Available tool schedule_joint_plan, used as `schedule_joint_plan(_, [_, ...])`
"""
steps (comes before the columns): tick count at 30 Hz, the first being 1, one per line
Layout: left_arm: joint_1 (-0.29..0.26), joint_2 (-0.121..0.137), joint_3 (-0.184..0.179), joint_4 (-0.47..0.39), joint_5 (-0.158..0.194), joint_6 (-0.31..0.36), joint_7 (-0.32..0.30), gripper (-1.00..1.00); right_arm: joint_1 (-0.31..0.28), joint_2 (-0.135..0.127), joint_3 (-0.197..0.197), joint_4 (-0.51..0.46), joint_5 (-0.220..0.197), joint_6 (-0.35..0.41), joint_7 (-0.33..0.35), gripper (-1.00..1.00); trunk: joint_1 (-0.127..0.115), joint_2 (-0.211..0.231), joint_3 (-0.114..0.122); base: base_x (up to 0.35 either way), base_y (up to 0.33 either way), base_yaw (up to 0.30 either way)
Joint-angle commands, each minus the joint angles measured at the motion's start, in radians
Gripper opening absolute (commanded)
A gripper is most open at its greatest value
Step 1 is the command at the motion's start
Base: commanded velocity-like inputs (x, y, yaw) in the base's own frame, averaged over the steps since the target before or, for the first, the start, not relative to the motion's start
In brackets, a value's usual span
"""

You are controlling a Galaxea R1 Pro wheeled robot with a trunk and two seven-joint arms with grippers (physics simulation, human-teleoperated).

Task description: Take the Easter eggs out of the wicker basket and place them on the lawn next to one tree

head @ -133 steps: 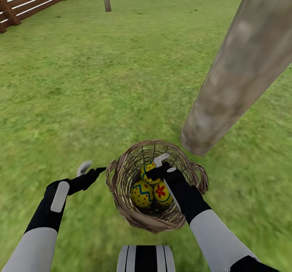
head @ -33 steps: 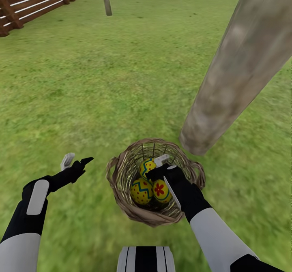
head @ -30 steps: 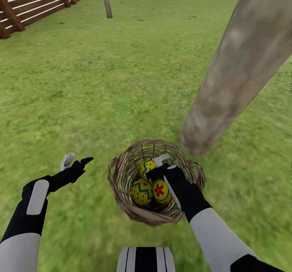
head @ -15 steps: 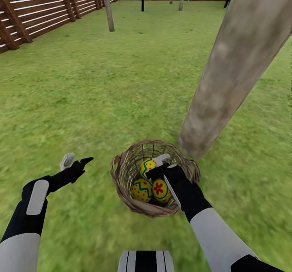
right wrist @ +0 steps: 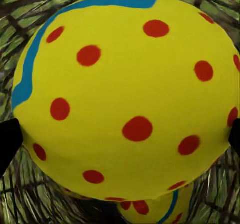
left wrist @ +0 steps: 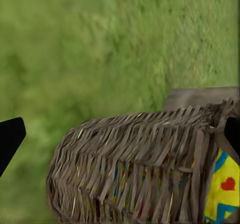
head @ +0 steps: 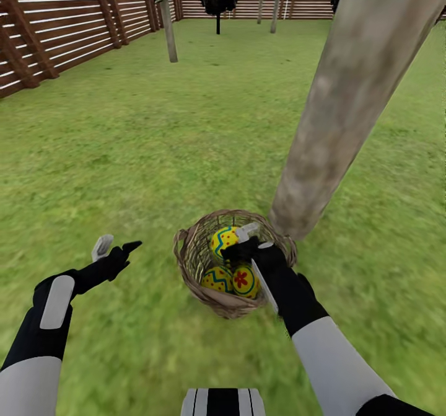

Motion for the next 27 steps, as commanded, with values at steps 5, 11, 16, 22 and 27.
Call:
schedule_joint_plan(5, [-0.001,0.019,0.000,0.005,-0.006,0.006,-0.007,1.00,0.008,-0.001,0.000,-0.041,0.010,0.010,0.007,-1.00,-0.002,0.001,0.019,0.000,0.000,0.000])
schedule_joint_plan(11, [-0.001,0.028,0.004,0.001,-0.005,0.061,-0.007,1.00,0.011,0.000,0.001,-0.205,0.012,0.233,0.011,-1.00,-0.005,0.002,0.042,0.000,0.000,0.000])
schedule_joint_plan(16, [-0.001,0.040,0.004,0.005,-0.005,0.065,-0.007,1.00,0.015,-0.007,0.000,-0.299,0.011,0.292,0.020,-1.00,-0.007,0.004,0.061,0.000,0.000,0.000])
schedule_joint_plan(22, [-0.001,0.040,0.004,0.007,-0.006,0.066,-0.007,1.00,0.020,-0.204,-0.050,-0.307,0.012,0.293,0.667,-1.00,-0.010,0.005,0.084,0.000,0.000,0.000])
schedule_joint_plan(27, [-0.001,0.039,0.002,0.008,-0.006,0.065,-0.007,1.00,0.034,-0.424,-0.146,-0.296,0.010,0.288,1.143,-1.00,-0.012,0.006,0.104,0.000,0.000,0.000])
